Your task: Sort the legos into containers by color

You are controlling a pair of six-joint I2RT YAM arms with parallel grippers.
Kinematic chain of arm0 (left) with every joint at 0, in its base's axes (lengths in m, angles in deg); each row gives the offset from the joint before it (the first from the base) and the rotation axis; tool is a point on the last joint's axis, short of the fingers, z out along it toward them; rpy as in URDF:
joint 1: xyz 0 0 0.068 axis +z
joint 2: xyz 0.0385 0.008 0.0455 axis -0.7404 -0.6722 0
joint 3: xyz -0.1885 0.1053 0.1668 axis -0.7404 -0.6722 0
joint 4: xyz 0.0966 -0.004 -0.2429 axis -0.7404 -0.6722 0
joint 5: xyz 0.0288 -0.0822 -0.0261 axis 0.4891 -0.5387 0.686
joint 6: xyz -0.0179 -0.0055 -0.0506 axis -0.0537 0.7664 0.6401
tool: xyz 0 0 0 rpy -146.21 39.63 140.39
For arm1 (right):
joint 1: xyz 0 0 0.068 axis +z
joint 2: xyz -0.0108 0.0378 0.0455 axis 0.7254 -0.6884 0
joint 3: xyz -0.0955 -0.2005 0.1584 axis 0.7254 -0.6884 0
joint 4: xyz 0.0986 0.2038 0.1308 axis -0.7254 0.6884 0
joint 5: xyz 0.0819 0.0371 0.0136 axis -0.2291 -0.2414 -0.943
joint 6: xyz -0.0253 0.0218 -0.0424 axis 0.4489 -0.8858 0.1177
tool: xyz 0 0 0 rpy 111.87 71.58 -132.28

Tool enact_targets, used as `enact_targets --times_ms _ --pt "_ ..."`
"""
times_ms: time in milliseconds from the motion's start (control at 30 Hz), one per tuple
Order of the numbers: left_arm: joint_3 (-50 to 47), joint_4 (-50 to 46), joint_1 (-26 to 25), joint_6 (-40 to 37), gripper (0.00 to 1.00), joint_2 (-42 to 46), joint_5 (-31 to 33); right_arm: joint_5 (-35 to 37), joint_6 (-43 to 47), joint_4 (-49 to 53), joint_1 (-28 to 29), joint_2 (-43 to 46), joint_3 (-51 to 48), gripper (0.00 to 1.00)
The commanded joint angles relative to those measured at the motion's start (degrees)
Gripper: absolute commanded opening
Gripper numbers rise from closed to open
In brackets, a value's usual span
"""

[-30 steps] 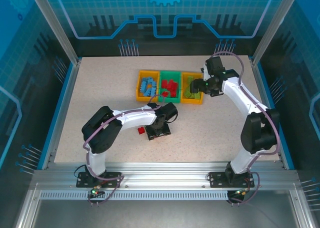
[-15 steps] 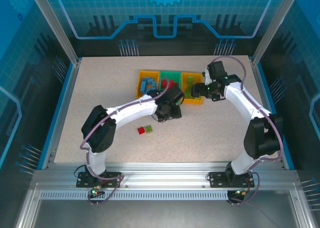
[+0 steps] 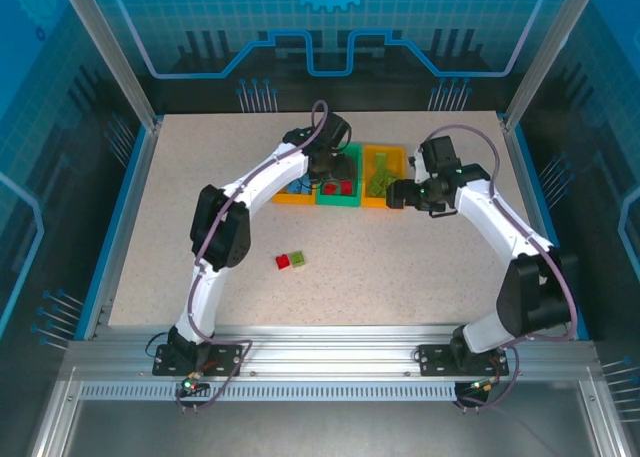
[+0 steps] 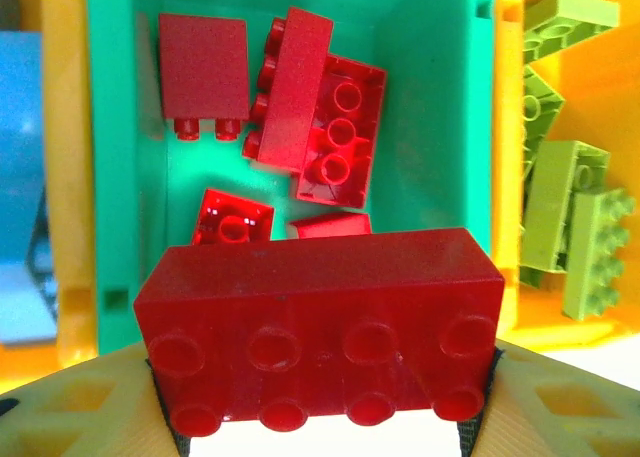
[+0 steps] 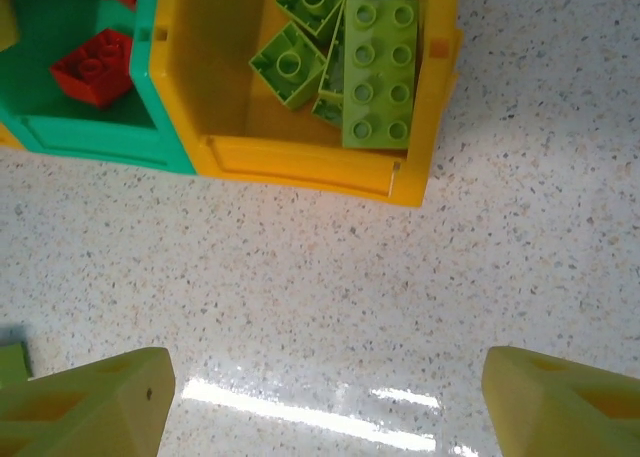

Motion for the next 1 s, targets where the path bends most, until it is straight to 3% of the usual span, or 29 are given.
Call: enact_targets --times_ms 0,133,167,200,367,467,667,967 --pt "3.4 -2.3 1.0 -4.2 0.68 -2.1 -3.2 -3.6 1.4 -0.9 -0.6 5.0 -3.1 0.82" --pt "3.6 -1.1 1.1 -3.6 0.89 -1.3 -1.9 -5.4 1.3 -3.9 1.3 9.7 -8.9 0.83" --pt "3.6 -1.2 1.2 -3.1 0.97 -0.9 -1.9 -5.5 1.1 -4.7 2.3 10.7 -10.4 0.83" --pt "3.5 -1.0 1.2 -2.6 0.99 -0.3 -1.9 -5.5 0.8 -5.6 3.6 11.6 -11.8 0.83" --pt "-2.5 3.6 1.2 0.1 0.99 7.4 -2.1 -1.4 -0.8 -9.1 14.0 13.9 -16.2 0.83" --pt "-9.9 8.8 1.2 1.1 0.99 15.0 -2.0 3.1 -3.0 -11.3 21.0 13.7 -17.4 0.84" --pt "-27.1 15.3 2.1 2.1 0.99 29.6 3.2 5.2 -10.4 -16.9 30.3 8.3 -17.3 0.84" --pt "-47.7 6.9 6.8 7.9 0.99 41.8 6.0 7.8 -12.3 -16.7 38.7 -6.1 -9.0 0.84"
